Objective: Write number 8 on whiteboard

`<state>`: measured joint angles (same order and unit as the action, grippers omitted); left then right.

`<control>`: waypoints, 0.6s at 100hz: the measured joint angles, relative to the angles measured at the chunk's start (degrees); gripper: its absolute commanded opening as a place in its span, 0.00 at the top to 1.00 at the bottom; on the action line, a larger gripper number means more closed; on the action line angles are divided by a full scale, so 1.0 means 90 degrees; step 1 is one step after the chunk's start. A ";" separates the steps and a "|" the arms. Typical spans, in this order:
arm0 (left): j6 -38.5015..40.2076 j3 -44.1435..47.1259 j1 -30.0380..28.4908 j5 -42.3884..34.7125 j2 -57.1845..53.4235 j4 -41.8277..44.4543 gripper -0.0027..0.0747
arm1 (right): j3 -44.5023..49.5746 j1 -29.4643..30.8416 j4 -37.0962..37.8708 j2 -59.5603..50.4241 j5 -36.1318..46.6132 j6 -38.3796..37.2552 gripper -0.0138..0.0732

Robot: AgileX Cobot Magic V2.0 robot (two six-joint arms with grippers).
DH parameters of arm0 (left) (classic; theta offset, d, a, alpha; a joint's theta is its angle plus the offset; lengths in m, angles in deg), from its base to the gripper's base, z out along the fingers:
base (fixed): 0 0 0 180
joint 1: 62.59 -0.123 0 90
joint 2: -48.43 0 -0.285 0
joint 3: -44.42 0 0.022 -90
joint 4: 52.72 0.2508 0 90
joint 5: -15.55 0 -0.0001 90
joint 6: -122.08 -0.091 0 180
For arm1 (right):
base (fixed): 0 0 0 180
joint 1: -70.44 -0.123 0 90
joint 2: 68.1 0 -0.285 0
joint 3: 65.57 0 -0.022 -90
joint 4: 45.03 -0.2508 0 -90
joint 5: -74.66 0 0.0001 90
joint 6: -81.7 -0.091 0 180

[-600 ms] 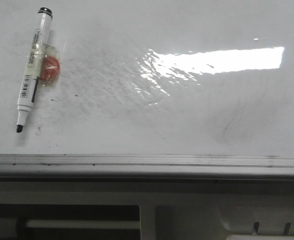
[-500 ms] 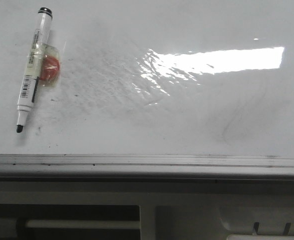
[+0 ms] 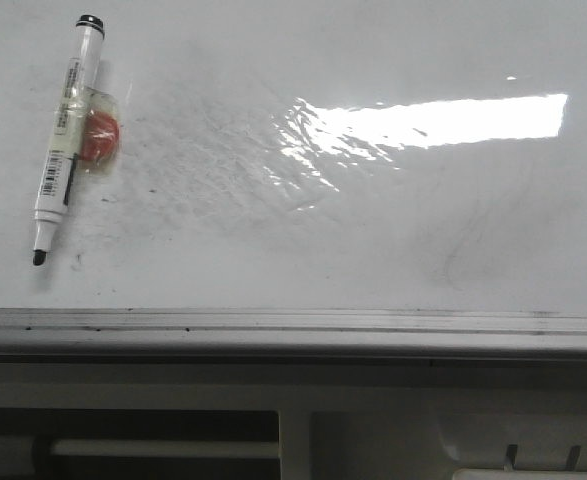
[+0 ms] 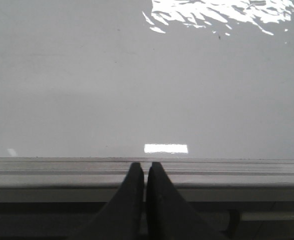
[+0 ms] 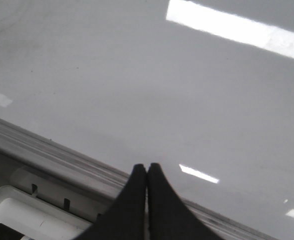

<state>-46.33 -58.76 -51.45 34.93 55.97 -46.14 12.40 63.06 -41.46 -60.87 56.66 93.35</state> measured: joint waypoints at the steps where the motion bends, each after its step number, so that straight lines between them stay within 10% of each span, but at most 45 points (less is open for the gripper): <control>1: 0.0000 0.0000 0.0000 0.0000 0.0000 0.0000 0.99 | 0.0000 0.0000 0.0000 0.0000 0.0000 0.0000 0.91; 60: 0.0000 0.0000 0.0000 -0.0099 0.0000 -0.0197 0.99 | 0.0000 0.0000 0.0003 0.0000 0.0307 0.0000 0.91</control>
<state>-46.33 -58.76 -51.45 34.04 55.97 -47.91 12.40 63.06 -41.44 -60.87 59.42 93.35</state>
